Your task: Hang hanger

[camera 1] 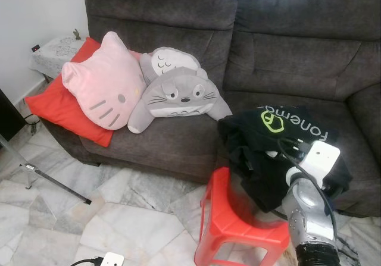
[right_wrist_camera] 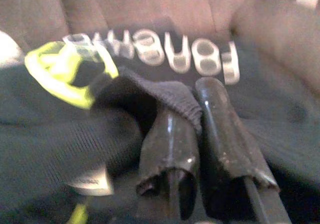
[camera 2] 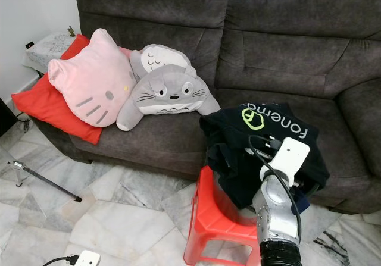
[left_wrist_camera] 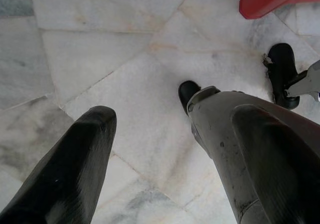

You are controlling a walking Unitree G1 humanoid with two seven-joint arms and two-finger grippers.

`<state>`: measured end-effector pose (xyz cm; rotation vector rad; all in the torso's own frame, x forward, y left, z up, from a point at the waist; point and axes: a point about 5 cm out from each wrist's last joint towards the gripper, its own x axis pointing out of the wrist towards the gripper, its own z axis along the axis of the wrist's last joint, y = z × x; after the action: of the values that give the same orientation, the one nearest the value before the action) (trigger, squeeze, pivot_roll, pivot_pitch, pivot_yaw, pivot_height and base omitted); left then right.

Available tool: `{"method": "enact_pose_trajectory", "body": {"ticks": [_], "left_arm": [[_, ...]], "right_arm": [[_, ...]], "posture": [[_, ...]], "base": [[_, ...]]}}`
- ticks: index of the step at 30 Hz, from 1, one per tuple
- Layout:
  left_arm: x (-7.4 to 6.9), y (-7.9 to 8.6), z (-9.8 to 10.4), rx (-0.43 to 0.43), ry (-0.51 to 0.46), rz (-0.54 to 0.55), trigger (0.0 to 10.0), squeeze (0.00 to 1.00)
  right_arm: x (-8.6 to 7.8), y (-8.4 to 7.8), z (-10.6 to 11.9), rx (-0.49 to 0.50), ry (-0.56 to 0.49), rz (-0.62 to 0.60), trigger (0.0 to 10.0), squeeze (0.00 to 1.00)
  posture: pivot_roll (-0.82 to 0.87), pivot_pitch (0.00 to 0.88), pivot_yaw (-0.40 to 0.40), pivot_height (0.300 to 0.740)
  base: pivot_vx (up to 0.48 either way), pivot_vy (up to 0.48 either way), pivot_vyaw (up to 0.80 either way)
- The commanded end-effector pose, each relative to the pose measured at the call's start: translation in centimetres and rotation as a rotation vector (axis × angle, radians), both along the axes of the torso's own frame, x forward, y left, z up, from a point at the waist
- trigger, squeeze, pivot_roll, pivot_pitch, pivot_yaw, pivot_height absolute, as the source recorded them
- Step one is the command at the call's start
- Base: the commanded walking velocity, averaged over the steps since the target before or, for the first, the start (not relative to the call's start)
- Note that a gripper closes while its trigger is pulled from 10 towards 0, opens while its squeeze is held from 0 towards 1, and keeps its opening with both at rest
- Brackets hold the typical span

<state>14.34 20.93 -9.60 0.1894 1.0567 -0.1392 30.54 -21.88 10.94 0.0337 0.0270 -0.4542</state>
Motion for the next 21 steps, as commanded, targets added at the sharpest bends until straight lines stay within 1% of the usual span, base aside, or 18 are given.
{"method": "enact_pose_trajectory", "body": {"ticks": [1,2,3,4,5,7,10,14,16,18,20,21], "left_arm": [[-0.7,0.1,-0.2,0.007,0.019,-0.005,10.0,0.00],[-0.7,0.1,-0.2,0.007,0.019,-0.005,10.0,0.00],[-0.7,0.0,-0.3,0.007,0.020,-0.006,10.0,0.00],[-0.7,0.0,-0.3,0.007,0.020,-0.006,10.0,0.00],[-0.7,-0.1,-0.3,0.007,0.021,-0.008,10.0,0.00],[-0.7,-0.1,-0.3,0.007,0.021,-0.009,10.0,0.00],[-0.8,-0.2,-0.3,0.008,0.023,-0.010,10.0,0.00],[-0.8,-0.2,-0.3,0.009,0.024,-0.012,10.0,0.00],[-0.9,0.0,-0.3,0.011,0.026,-0.013,10.0,0.00],[-0.9,0.0,-0.3,0.011,0.027,-0.014,10.0,0.00],[-0.9,0.1,-0.3,0.012,0.026,-0.016,10.0,0.00],[-0.9,0.1,-0.3,0.012,0.025,-0.015,10.0,0.00]], "right_arm": [[0.4,0.5,2.1,-0.065,-0.094,0.033,10.0,0.00],[0.4,0.5,2.1,-0.065,-0.094,0.033,10.0,0.00],[0.4,1.0,2.8,-0.104,-0.129,0.067,10.0,0.00],[0.4,1.0,2.8,-0.104,-0.129,0.067,10.0,0.00],[0.3,1.7,3.4,-0.145,-0.160,0.101,10.0,0.00],[0.1,2.0,3.8,-0.171,-0.179,0.117,10.0,0.00],[-0.1,2.4,4.4,-0.199,-0.203,0.133,10.0,0.00],[-0.4,2.5,5.0,-0.199,-0.237,0.139,10.0,0.00],[-1.0,2.6,5.4,-0.227,-0.252,0.149,10.0,0.00],[-1.2,2.5,5.1,-0.227,-0.232,0.142,10.0,0.00],[-1.4,2.1,3.7,-0.221,-0.140,0.107,10.0,0.00],[-1.5,2.0,3.0,-0.201,-0.102,0.096,10.0,0.00]], "posture": [[-0.18,0.000,0.014,0.740],[-0.18,0.000,0.014,0.740],[-0.18,0.000,0.015,0.740],[-0.18,0.000,0.015,0.740],[-0.18,0.000,0.014,0.740],[-0.18,0.000,0.012,0.740],[-0.18,0.000,0.012,0.740],[-0.18,0.000,0.012,0.740],[-0.18,0.000,0.011,0.740],[-0.18,0.000,0.011,0.740],[-0.18,0.000,0.011,0.740],[-0.17,0.000,0.010,0.740]], "base": [[0.000,0.000,0.00],[0.000,0.000,0.00],[0.000,0.000,0.00],[0.000,0.000,0.00],[0.000,0.000,0.00],[0.000,0.000,0.00],[0.000,0.000,0.00],[0.000,0.000,0.00],[0.000,0.000,0.00],[0.000,0.000,0.00],[0.000,0.000,0.00],[0.000,0.000,0.00]]}}
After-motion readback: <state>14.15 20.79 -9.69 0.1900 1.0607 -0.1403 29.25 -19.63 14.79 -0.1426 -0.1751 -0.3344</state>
